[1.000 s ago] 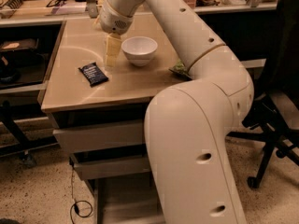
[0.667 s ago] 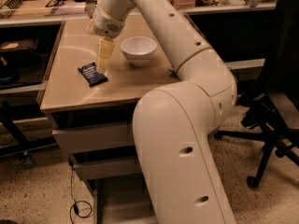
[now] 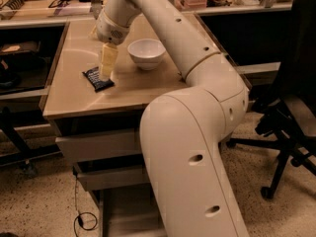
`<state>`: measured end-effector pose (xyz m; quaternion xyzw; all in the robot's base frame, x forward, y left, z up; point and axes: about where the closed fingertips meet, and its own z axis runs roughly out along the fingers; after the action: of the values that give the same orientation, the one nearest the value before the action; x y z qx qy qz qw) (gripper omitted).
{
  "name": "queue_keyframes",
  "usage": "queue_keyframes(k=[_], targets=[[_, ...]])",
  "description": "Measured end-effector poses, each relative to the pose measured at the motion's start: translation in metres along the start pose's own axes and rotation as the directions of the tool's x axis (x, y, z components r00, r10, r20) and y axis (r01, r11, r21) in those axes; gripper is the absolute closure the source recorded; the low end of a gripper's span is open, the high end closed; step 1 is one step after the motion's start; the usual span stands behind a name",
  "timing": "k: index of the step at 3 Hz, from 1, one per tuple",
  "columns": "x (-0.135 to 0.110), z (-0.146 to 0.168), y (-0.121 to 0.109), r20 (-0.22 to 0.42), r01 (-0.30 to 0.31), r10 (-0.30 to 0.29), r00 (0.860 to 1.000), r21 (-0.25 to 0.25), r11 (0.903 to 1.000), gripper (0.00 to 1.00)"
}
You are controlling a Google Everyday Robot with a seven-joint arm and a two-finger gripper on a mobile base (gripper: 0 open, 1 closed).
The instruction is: Place rxbar blueberry into bottom drawer
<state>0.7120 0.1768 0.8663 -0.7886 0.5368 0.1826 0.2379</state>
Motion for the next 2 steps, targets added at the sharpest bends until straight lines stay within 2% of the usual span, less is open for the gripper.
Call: queue_keyframes(k=[2], targets=[[0.006,0.037,0.007,0.037,-0.029,0.030,0.999,-0.045,0.9986,0.00]])
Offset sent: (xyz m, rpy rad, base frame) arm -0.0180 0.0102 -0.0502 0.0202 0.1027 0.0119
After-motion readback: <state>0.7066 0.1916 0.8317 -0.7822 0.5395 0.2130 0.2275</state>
